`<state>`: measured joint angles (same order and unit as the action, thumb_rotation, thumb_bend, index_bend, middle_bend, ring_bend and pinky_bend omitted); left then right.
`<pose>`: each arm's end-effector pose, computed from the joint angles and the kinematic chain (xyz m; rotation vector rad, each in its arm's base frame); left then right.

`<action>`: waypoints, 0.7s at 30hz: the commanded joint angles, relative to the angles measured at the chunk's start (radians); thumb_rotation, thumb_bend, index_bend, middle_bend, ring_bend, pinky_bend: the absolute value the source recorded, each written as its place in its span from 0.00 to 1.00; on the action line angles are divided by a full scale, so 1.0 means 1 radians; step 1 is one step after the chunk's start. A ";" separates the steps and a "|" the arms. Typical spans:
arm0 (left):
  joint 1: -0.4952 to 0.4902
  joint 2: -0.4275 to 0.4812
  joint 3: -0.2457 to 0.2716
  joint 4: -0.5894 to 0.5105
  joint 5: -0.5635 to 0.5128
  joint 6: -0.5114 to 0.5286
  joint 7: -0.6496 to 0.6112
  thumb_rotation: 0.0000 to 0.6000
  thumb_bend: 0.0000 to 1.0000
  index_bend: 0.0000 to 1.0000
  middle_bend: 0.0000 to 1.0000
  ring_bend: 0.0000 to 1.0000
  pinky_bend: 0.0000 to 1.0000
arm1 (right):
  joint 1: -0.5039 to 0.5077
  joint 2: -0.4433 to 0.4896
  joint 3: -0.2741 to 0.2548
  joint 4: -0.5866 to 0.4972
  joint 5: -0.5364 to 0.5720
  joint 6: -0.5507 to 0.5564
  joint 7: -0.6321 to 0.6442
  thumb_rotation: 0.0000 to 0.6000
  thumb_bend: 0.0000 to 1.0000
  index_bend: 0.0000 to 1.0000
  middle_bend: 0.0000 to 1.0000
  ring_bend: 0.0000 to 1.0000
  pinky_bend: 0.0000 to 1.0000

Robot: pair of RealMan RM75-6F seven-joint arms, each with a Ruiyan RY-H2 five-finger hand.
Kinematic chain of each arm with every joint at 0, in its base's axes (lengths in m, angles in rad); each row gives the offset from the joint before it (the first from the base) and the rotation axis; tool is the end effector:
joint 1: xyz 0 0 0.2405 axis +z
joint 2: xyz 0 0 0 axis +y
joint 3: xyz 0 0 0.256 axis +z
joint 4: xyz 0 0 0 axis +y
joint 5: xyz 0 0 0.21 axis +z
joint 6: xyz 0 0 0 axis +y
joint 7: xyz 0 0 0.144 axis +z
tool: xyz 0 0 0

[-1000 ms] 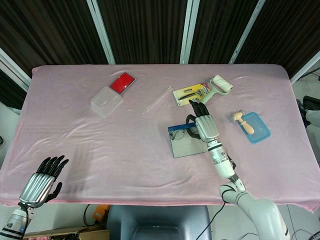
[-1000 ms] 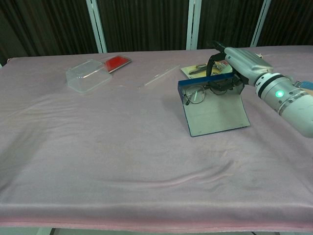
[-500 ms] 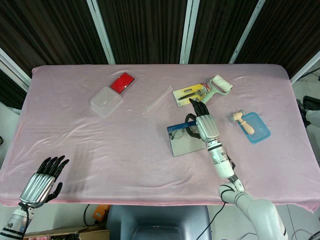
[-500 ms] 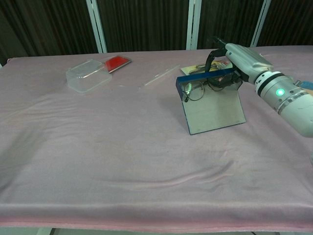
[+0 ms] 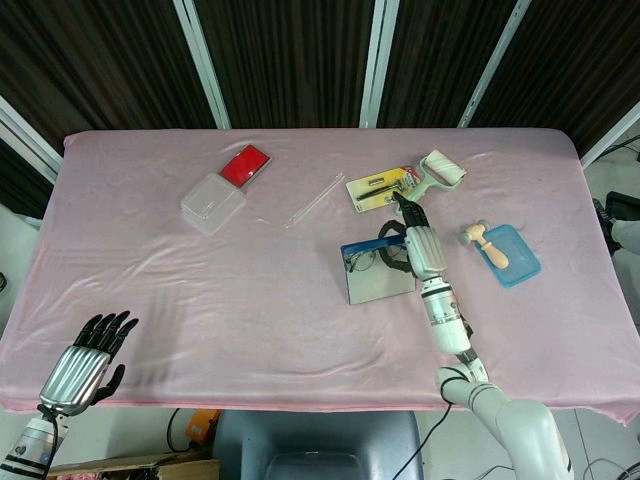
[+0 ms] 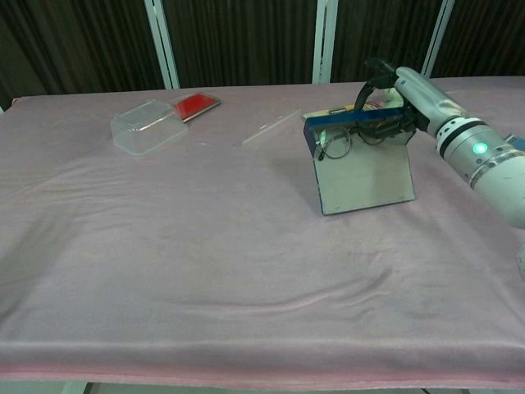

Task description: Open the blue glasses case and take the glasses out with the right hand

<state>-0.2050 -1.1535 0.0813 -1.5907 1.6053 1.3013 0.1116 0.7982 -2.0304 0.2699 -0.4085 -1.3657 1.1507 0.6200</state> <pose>-0.2990 0.1828 0.1039 -1.7643 -0.9019 -0.7568 -0.2026 -0.4170 -0.0274 1.3693 -1.0857 1.4345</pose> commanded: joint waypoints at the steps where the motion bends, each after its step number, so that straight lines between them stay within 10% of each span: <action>1: -0.002 -0.001 0.000 0.001 0.000 -0.004 0.002 1.00 0.50 0.00 0.00 0.00 0.04 | 0.007 0.022 0.023 -0.011 0.004 0.062 0.024 1.00 0.50 0.62 0.11 0.02 0.00; 11: -0.003 -0.005 0.003 -0.002 0.001 -0.008 0.013 1.00 0.50 0.00 0.00 0.00 0.04 | -0.012 -0.026 -0.057 0.148 -0.107 0.320 -0.098 1.00 0.50 0.61 0.11 0.02 0.00; 21: -0.003 -0.004 0.004 -0.004 0.002 -0.007 0.011 1.00 0.50 0.00 0.00 0.00 0.04 | -0.049 -0.073 -0.145 0.232 -0.166 0.297 -0.230 1.00 0.50 0.60 0.11 0.02 0.00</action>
<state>-0.2083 -1.1572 0.0855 -1.5943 1.6067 1.2944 0.1226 0.7531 -2.0995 0.1281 -0.1809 -1.5305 1.4592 0.3920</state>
